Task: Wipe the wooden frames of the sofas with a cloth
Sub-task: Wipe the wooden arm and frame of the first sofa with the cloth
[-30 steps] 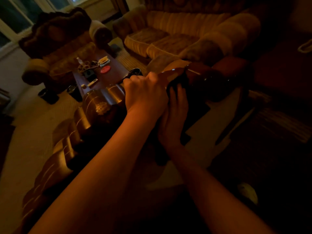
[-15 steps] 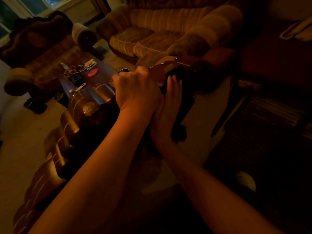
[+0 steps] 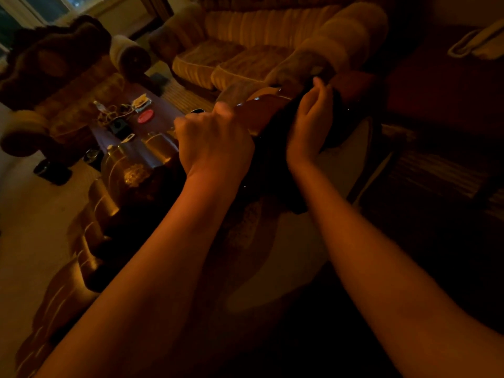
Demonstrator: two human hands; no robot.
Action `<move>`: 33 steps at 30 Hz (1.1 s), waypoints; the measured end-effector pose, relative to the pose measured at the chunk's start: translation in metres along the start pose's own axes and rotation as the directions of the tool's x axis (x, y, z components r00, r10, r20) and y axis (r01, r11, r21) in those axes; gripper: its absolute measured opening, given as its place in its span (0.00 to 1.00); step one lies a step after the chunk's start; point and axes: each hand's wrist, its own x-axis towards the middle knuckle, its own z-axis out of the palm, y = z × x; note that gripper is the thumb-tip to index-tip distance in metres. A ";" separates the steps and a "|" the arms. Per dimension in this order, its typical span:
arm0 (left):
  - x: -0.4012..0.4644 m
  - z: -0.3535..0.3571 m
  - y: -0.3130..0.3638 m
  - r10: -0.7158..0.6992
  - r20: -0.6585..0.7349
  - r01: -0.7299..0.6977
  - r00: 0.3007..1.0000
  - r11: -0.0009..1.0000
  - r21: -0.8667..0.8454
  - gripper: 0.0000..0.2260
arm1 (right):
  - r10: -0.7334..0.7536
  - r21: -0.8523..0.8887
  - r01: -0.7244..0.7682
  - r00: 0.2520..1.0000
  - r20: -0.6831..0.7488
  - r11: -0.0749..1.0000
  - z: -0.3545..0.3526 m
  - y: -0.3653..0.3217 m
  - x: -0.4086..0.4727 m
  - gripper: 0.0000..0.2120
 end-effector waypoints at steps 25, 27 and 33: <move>0.000 -0.010 -0.003 -0.015 0.213 0.003 0.977 0.998 0.056 0.11 | -0.281 0.076 0.272 0.896 0.345 0.959 -0.018 -0.030 -0.065 0.19; 0.001 -0.007 -0.003 0.010 0.191 -0.020 0.982 0.998 0.053 0.14 | -0.431 0.094 0.428 0.824 0.368 0.899 -0.021 -0.036 -0.056 0.18; -0.003 -0.008 -0.001 -0.057 0.023 0.056 0.998 0.998 0.028 0.17 | -0.171 -0.225 0.472 0.659 0.732 0.853 -0.001 -0.026 0.036 0.18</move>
